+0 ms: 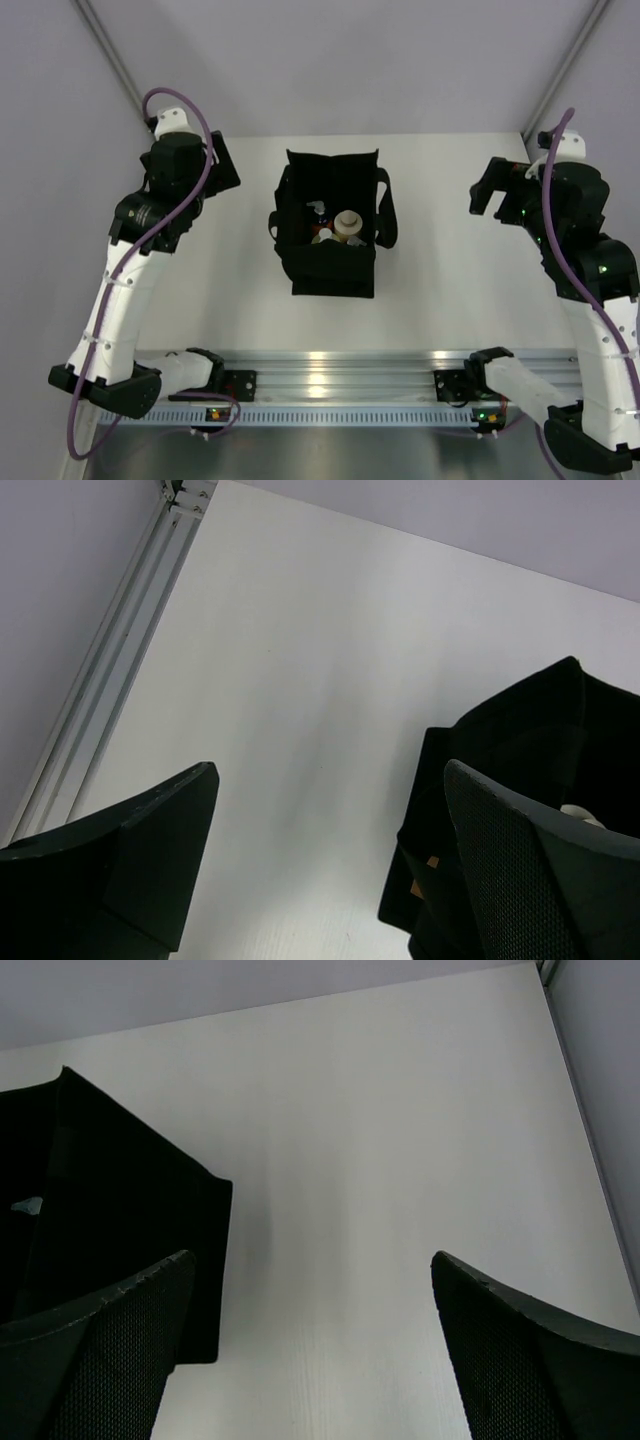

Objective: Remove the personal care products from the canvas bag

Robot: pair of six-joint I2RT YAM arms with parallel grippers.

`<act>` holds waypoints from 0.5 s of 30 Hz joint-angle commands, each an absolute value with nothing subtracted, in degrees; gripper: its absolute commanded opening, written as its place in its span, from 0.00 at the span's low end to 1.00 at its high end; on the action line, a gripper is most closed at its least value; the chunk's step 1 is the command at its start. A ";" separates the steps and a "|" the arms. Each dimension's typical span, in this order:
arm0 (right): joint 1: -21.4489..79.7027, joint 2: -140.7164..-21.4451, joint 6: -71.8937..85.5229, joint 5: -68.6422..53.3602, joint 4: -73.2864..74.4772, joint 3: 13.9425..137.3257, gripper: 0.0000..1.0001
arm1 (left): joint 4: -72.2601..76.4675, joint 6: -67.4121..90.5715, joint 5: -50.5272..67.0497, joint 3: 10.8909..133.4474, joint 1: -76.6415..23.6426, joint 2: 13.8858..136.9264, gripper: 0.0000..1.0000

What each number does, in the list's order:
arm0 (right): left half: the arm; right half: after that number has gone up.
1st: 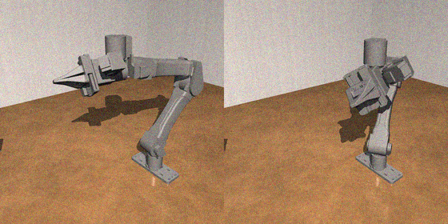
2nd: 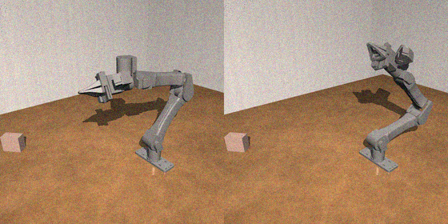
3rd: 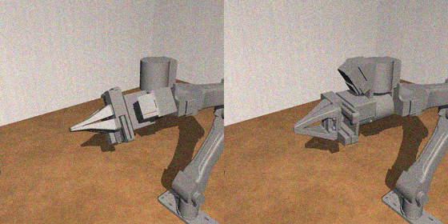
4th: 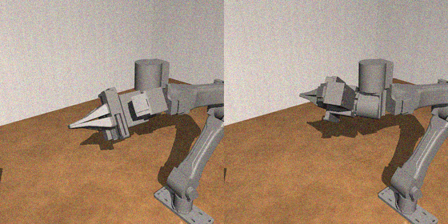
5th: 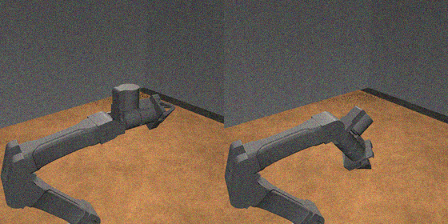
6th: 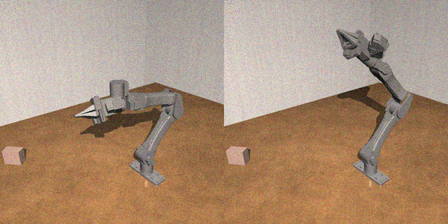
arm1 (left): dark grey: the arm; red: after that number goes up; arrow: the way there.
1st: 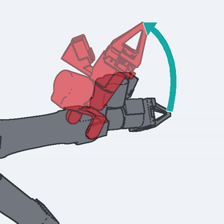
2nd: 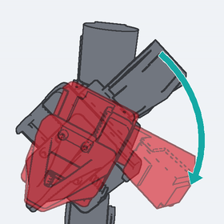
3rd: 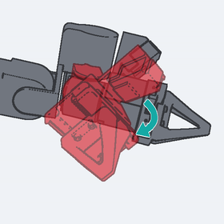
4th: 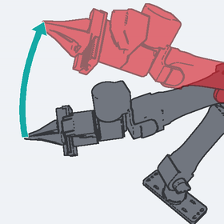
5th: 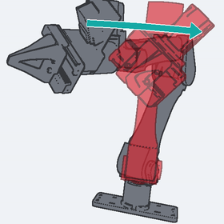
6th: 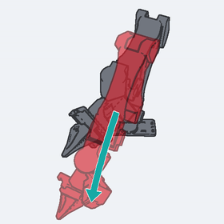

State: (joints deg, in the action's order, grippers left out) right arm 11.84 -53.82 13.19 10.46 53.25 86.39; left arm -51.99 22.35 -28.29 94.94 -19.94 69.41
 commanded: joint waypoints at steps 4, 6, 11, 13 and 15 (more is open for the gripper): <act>11.07 -53.88 13.53 10.46 48.61 88.60 0.99 | -51.68 26.53 -22.42 97.38 -20.13 69.00 0.99; 11.16 -53.88 13.62 10.55 48.43 88.16 1.00 | -51.68 27.59 -20.23 96.77 -20.13 68.64 0.99; 11.07 -54.84 13.27 5.28 48.69 87.80 1.00 | -52.56 32.60 -14.96 94.06 -20.13 66.89 0.99; 11.16 -55.11 13.18 2.92 48.43 87.54 0.99 | -52.38 33.92 -10.58 91.60 -20.21 66.62 0.99; 11.16 -55.37 12.83 1.15 48.52 87.19 0.99 | -52.47 34.01 -8.36 87.99 -20.48 66.80 0.99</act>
